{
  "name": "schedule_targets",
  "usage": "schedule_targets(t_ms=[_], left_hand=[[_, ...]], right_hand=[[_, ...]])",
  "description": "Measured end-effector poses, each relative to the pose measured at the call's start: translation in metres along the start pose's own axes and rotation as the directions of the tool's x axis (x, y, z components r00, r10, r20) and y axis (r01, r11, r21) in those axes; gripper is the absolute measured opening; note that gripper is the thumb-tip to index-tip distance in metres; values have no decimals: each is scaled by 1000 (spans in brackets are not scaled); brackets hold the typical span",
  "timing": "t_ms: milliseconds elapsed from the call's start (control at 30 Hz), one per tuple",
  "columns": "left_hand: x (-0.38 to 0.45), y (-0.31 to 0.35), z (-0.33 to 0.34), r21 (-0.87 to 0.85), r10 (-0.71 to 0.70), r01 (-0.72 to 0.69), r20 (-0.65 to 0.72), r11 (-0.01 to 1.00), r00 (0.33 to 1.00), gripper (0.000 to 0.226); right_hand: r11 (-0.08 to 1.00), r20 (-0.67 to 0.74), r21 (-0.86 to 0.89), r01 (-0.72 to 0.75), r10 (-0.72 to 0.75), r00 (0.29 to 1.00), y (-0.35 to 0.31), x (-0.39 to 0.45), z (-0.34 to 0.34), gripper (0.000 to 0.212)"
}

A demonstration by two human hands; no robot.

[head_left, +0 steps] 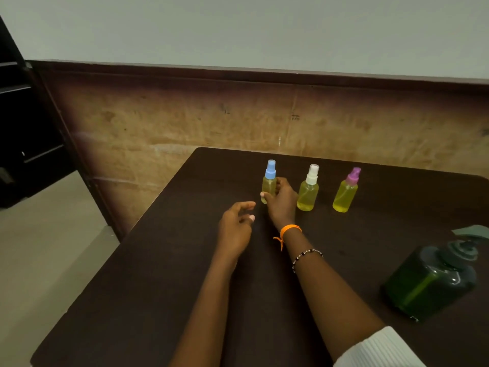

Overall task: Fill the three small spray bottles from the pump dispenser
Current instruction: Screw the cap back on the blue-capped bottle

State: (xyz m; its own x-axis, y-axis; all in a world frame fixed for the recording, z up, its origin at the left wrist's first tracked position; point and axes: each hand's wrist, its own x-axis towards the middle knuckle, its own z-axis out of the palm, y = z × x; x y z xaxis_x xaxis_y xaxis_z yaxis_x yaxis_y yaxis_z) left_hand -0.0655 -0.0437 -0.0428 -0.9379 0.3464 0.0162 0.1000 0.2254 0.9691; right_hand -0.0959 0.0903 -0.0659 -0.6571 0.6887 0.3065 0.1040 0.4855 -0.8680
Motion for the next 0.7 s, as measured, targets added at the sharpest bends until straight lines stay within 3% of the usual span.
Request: schedule_targets(t_ms=[133, 333, 467, 700], left_hand=[[-1, 0, 0, -18, -8, 8, -11, 1000, 1000, 34], [-14, 14, 2, -38, 13, -12, 4, 999, 1000, 33], [-38, 25, 15, -96, 25, -20, 50, 995, 998, 33], [-96, 41, 69, -186, 105, -64, 224, 981, 969, 28]], right_hand=[[999, -20, -32, 4, -5, 1000, 0, -3, 2, 38], [996, 59, 54, -67, 64, 996, -7, -15, -20, 72], [995, 80, 95, -11, 4, 997, -20, -52, -75, 59], [984, -56, 100, 150, -145, 988, -35, -167, -193, 27]])
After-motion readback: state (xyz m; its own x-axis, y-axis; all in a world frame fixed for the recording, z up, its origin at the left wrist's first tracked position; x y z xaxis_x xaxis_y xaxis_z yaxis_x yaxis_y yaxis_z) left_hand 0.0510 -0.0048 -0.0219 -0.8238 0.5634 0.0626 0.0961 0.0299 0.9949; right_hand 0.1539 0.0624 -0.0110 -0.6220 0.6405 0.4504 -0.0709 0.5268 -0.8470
